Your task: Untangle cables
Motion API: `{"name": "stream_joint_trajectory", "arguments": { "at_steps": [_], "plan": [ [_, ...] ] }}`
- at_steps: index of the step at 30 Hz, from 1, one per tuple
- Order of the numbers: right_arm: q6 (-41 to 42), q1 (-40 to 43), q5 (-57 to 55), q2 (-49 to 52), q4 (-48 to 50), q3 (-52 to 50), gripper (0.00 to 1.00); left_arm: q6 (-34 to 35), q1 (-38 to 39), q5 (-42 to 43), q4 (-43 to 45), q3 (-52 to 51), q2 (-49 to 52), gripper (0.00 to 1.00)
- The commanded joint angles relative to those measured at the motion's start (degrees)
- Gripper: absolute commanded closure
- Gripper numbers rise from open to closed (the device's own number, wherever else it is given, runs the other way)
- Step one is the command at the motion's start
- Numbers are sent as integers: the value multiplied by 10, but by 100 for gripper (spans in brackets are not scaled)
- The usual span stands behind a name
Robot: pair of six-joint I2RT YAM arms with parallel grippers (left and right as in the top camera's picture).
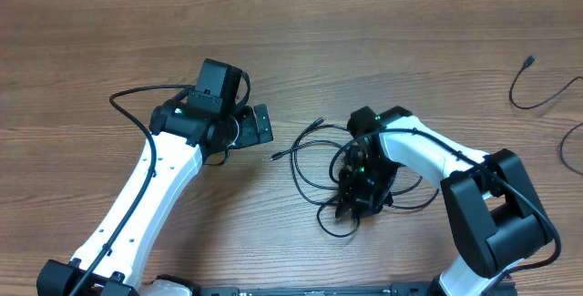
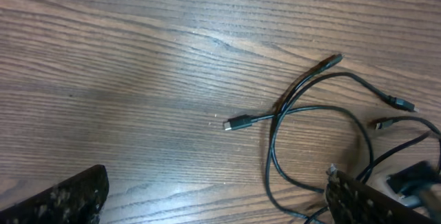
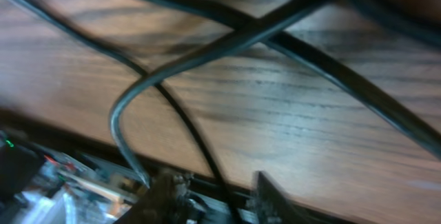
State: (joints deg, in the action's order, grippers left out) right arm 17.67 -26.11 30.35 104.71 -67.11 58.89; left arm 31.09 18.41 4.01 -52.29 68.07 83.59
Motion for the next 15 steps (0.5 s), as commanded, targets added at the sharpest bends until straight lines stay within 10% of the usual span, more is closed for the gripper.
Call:
{"name": "stream_joint_trajectory", "arguments": {
  "at_steps": [1, 15],
  "plan": [
    [15, -2, 26, -10, 15, -9, 87, -13, 3, -6, 1, 7, -4, 0],
    [25, 55, -13, -24, -52, 140, 96, -13, 3, -6, 1, 7, -4, 0]
  ]
}}
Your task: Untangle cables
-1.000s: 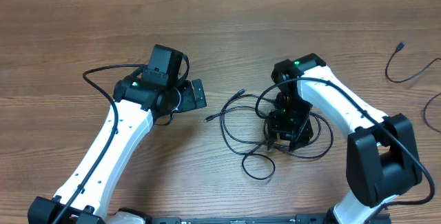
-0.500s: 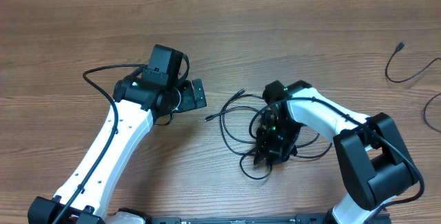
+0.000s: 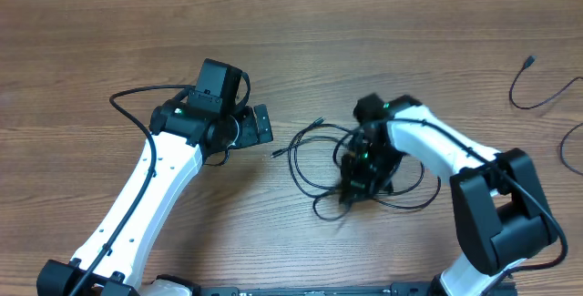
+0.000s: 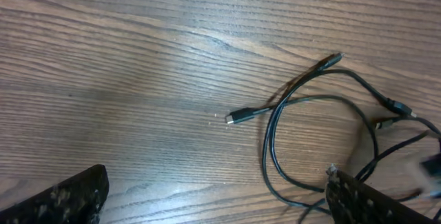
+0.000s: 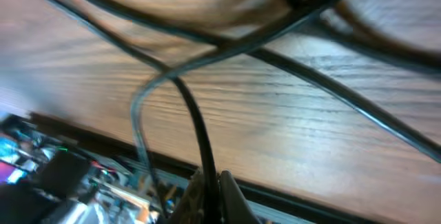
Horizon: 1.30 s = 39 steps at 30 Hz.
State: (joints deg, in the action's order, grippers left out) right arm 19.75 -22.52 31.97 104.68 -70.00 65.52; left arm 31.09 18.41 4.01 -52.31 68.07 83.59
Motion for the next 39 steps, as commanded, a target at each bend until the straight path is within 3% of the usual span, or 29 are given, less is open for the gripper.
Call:
{"name": "stream_joint_trajectory", "arguments": {
  "at_steps": [1, 10, 15, 20, 30, 39],
  "plan": [
    [4, 24, -39, -28, -37, 99, 96, -13, 3, -6, 1, 7, -4, 0],
    [0, 50, -118, -38, -181, 466, 96, -13, 3, -6, 1, 7, -4, 0],
    [0, 69, -140, -38, -177, 635, 96, -13, 3, -6, 1, 7, -4, 0],
    [0, 99, -188, -38, -150, 739, 96, -13, 3, -6, 1, 7, -4, 0],
    [0, 154, -203, -38, 13, 808, 96, -13, 3, -6, 1, 7, -4, 0],
    [0, 159, -458, -37, 113, 808, 96, -13, 3, -6, 1, 7, -4, 0]
  ]
}}
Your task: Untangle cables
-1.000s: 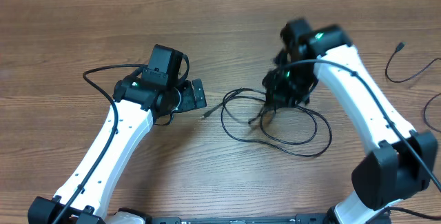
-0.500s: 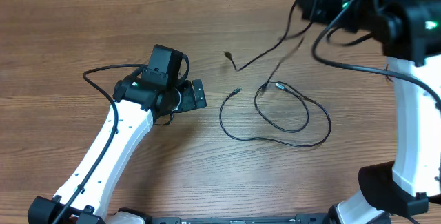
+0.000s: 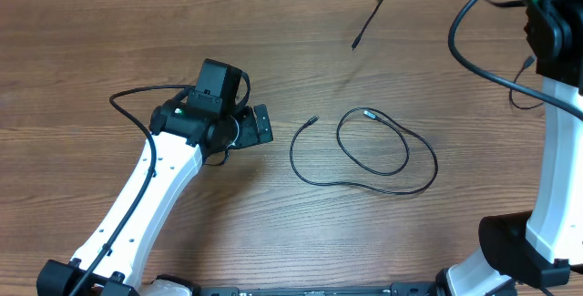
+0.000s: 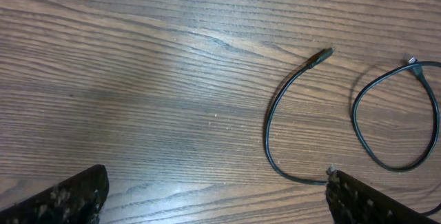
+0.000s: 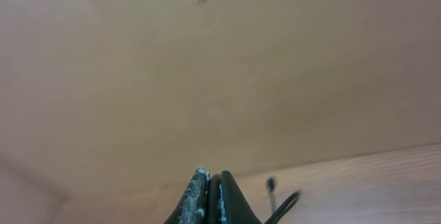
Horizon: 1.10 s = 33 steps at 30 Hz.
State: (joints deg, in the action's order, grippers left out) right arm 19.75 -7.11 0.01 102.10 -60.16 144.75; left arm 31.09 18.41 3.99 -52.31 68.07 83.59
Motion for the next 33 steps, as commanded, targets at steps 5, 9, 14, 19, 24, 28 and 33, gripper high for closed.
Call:
{"name": "stream_joint_trajectory", "arguments": {
  "at_steps": [5, 9, 14, 19, 24, 28, 33],
  "plan": [
    [-7, 25, -259, -6, 37, 15, 96, -13, 3, -6, 1, 7, -4, 0],
    [-7, 76, -254, 13, 50, 15, 96, -13, 3, -6, 1, 7, -4, 0],
    [-7, 137, -245, 49, 76, 15, 96, -13, 3, -6, 1, 7, -4, 0],
    [-5, 197, -201, 104, 103, 15, 96, -13, 3, -6, 1, 7, -4, 0],
    [0, 246, -183, 184, 146, 15, 96, -13, 3, -6, 1, 7, -4, 0],
    [0, 283, -183, 252, 170, 15, 96, -13, 3, -6, 1, 7, -4, 0],
    [18, 332, -176, 321, 121, 10, 96, -13, 3, -6, 1, 7, -4, 0]
  ]
}}
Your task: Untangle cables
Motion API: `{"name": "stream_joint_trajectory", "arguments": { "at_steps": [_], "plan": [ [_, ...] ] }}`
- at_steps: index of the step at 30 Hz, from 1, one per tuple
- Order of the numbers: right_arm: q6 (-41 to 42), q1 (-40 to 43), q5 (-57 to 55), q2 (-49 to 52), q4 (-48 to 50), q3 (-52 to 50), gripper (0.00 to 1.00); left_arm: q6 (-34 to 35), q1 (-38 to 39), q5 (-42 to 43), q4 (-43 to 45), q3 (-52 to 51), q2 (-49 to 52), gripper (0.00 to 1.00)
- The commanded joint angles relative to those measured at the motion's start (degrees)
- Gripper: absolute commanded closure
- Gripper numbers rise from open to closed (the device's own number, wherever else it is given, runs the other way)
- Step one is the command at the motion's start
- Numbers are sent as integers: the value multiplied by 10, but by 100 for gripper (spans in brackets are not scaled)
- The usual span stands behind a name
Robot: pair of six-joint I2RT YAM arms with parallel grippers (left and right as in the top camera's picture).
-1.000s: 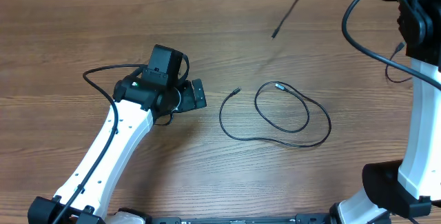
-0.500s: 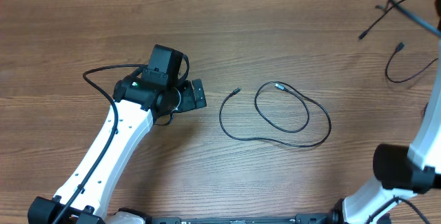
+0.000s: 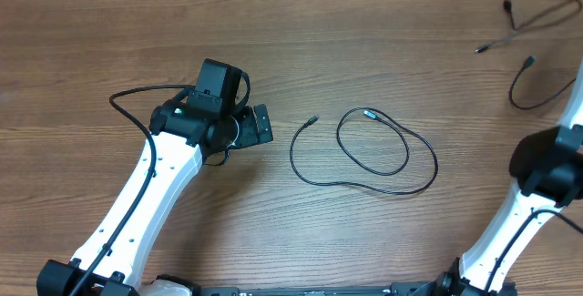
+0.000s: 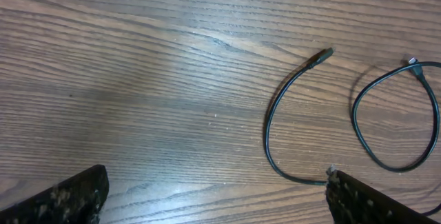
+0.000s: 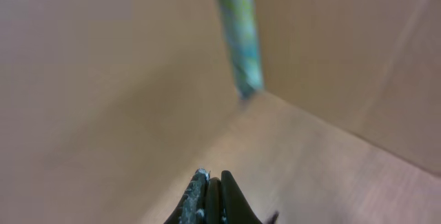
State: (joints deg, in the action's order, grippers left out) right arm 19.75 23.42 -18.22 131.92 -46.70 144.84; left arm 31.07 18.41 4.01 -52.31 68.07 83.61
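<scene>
One black cable (image 3: 375, 179) lies alone mid-table as a loose loop with an open tail; the left wrist view shows that tail (image 4: 270, 133) and its plug (image 4: 321, 56). My left gripper (image 4: 217, 174) hovers open just left of it, nothing between its fingers (image 4: 77, 195). My right gripper (image 5: 212, 177) is raised high, shut on a second black cable (image 5: 212, 195) and facing the walls. It is outside the overhead view, where that cable's ends (image 3: 510, 18) dangle at the top right.
A third black cable (image 3: 531, 91) lies at the table's right edge. The right arm's elbow (image 3: 547, 164) stands over the right side. The left arm (image 3: 155, 187) crosses the left half of the wooden table (image 3: 137, 50).
The right gripper, still shut on its cable, has moved further right and out of the overhead view. The dangling ends went from top middle to top right. The cable on the table and the left arm stayed put.
The right gripper was open, low in a tangled pile of two cables mid-table. Then it was shut on one strand. Later it was high at the top right with that cable pulled free, the other left lying alone. Now it holds it further right.
</scene>
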Motion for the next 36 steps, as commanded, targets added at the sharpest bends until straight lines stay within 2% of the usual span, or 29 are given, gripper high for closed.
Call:
{"name": "stream_joint_trajectory", "arguments": {
  "at_steps": [1, 2, 3, 4, 5, 6, 12, 18, 25, 31, 36],
  "plan": [
    [20, 31, 12, 28, -18, 9, 96, -13, 3, -6, 1, 7, -5, 0],
    [29, 42, 21, 37, -30, 8, 96, -13, 3, -6, 1, 7, -5, 0],
    [30, 49, 31, 41, -37, 8, 90, -13, 3, -6, 1, 7, -5, 0],
    [30, 57, 46, 46, -45, 8, 68, -13, 3, -6, 1, 7, -5, 0],
    [30, 66, 63, 48, -50, 7, 21, -13, 3, -6, 1, 7, -5, 0],
    [30, 74, 79, 49, -57, 7, 0, -13, 3, -6, 1, 7, -5, 0],
    [25, 101, 168, 43, -101, 19, 0, -13, 3, -6, 1, 7, -5, 0],
    [-8, 96, 176, 5, -162, 44, 0, -13, 3, -6, 1, 7, -5, 0],
    [-33, 55, 236, -77, -276, 45, 0, -13, 3, -6, 1, 7, -5, 0],
    [-33, 17, 402, -100, -392, 45, 0, -13, 3, -6, 1, 7, -5, 0],
    [-33, -15, 414, -99, -478, 44, 0, -13, 3, -6, 1, 7, -5, 0]
  ]
}}
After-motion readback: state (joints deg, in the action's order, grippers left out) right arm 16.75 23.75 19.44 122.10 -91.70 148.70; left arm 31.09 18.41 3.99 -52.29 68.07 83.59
